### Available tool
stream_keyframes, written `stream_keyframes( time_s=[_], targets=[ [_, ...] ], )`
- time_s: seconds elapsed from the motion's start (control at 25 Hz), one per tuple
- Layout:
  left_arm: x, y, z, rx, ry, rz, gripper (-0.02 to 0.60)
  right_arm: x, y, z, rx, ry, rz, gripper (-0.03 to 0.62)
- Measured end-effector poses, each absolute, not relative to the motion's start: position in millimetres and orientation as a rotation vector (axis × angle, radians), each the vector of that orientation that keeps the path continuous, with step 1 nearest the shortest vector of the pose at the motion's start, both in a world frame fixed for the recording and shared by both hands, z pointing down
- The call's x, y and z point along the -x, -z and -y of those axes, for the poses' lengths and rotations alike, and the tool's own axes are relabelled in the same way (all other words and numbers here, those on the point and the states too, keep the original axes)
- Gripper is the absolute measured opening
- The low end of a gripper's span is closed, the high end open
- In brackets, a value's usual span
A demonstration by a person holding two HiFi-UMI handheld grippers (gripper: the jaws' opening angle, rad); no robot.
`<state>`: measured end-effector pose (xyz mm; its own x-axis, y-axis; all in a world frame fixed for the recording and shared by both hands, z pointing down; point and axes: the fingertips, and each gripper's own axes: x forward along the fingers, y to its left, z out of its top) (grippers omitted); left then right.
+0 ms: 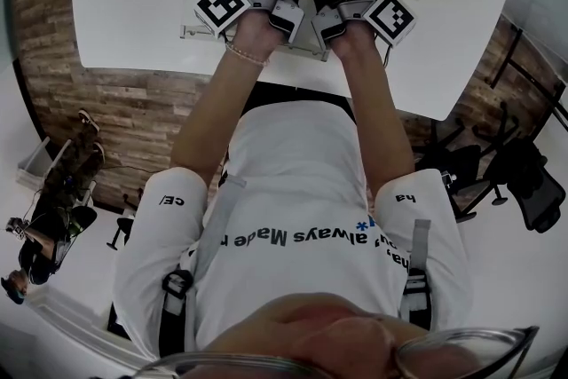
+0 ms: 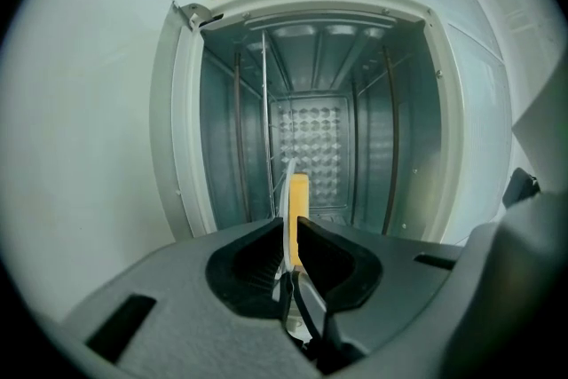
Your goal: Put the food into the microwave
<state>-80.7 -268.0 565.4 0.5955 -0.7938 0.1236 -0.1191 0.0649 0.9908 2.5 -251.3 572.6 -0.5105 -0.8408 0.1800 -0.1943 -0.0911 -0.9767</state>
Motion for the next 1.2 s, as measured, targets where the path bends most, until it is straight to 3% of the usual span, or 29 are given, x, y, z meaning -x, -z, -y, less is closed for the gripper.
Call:
stream_keyframes(
  time_s=[0.52,1.2],
  targets=[
    [90,-519,247,-1.692,0.481,0.890,0.020,-19,-524,243,1.161,1.480,-2.007,0.026],
    [83,-390,200,-2.212,0.297,0.931,0.011,-22,-387,190,1.302,0.806,-2.672,0.025]
  ],
)
